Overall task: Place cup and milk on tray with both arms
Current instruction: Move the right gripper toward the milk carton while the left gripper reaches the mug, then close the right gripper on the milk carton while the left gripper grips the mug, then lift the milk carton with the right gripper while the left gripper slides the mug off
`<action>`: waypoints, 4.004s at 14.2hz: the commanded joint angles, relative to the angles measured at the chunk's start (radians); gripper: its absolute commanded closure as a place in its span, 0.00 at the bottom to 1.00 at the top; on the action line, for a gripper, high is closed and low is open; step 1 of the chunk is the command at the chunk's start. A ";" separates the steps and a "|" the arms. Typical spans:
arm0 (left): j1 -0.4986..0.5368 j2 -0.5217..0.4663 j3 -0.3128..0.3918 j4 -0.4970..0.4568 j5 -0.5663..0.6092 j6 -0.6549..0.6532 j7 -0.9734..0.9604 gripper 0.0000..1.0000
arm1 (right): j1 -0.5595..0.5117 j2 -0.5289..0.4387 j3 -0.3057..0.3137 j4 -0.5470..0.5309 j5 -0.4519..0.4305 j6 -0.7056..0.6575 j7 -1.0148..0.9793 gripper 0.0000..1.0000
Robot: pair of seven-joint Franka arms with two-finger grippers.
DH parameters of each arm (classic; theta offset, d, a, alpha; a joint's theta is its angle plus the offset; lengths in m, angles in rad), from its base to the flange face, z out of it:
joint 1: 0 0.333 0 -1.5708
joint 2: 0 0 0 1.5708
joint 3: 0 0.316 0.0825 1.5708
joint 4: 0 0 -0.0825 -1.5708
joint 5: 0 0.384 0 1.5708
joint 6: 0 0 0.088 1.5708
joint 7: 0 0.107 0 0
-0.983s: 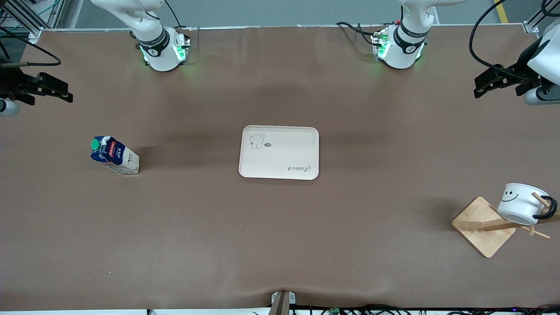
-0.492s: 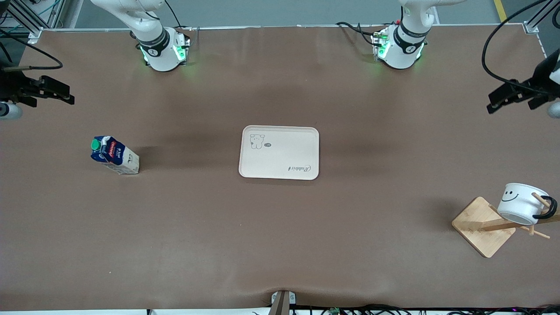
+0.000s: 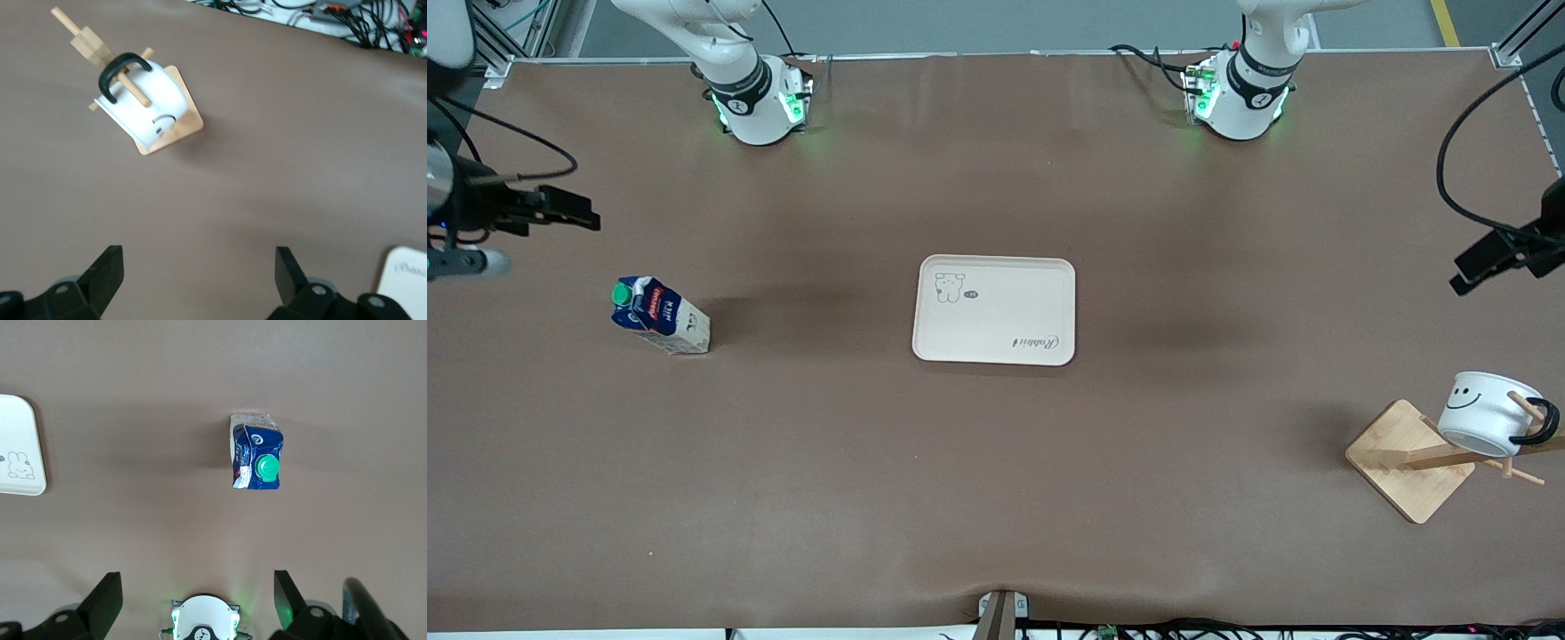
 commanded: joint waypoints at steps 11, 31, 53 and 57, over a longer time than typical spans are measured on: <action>0.132 -0.030 -0.007 -0.330 -0.054 0.510 -0.010 0.00 | -0.037 0.104 0.012 0.055 0.019 -0.015 0.138 0.00; 0.139 0.161 -0.011 -0.394 -0.091 0.919 0.010 0.00 | -0.039 0.095 0.010 -0.270 -0.052 0.388 0.196 0.00; 0.137 0.154 -0.072 -0.371 -0.089 0.919 0.051 1.00 | -0.089 -0.007 0.013 -0.617 -0.150 0.792 0.123 0.33; 0.137 0.133 -0.095 -0.371 -0.089 0.907 0.047 1.00 | -0.111 -0.007 0.015 -0.611 -0.141 0.775 0.041 0.89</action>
